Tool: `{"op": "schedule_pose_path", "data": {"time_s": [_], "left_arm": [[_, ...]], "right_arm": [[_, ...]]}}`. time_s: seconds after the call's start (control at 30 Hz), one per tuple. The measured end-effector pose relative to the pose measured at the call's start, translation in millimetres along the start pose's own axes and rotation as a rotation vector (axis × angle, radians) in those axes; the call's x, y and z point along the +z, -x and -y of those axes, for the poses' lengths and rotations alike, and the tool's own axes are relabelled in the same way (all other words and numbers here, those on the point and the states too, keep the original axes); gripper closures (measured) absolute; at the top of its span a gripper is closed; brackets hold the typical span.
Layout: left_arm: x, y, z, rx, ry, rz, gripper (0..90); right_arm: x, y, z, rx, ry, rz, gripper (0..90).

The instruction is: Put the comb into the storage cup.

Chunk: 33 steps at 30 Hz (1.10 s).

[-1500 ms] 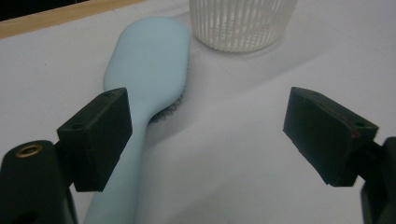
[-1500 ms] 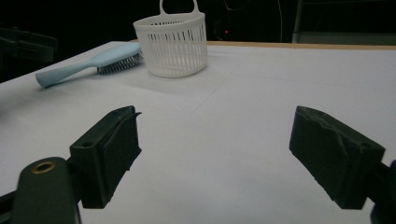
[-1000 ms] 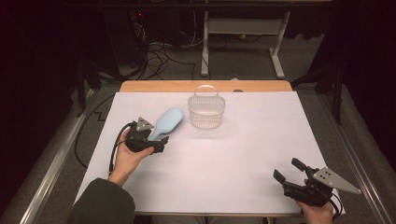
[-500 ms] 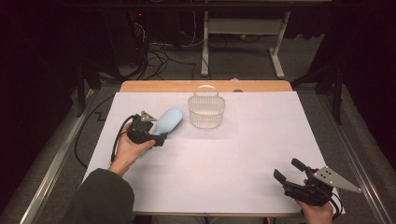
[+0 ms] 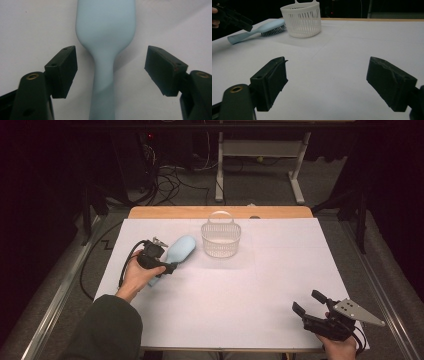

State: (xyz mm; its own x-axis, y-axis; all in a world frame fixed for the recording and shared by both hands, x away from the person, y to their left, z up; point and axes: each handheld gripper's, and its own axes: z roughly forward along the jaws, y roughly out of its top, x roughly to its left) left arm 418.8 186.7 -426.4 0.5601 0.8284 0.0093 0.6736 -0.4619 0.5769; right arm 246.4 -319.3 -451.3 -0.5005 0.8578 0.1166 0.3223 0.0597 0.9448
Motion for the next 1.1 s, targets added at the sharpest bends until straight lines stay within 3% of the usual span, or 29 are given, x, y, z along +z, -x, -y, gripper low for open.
{"op": "schedule_pose_path", "data": {"time_s": [0.3,0.4,0.87,1.1], "left_arm": [[8.5,-4.8,0.0,-0.008,-0.047,-0.025,27.9],[10.0,-5.0,-2.1,0.012,-0.068,-0.046,33.1],[22.8,-3.2,-8.5,0.03,-0.159,-0.05,42.4],[29.6,-8.0,-8.6,-0.021,-0.21,-0.026,45.9]], "right_arm": [[-1.1,1.8,0.0,0.016,0.004,0.011,17.2],[-0.9,1.7,0.1,0.016,0.003,0.01,17.2],[-0.5,1.6,0.3,0.008,-0.001,0.005,17.3],[-0.3,1.5,0.5,0.007,-0.006,0.004,17.4]]}}
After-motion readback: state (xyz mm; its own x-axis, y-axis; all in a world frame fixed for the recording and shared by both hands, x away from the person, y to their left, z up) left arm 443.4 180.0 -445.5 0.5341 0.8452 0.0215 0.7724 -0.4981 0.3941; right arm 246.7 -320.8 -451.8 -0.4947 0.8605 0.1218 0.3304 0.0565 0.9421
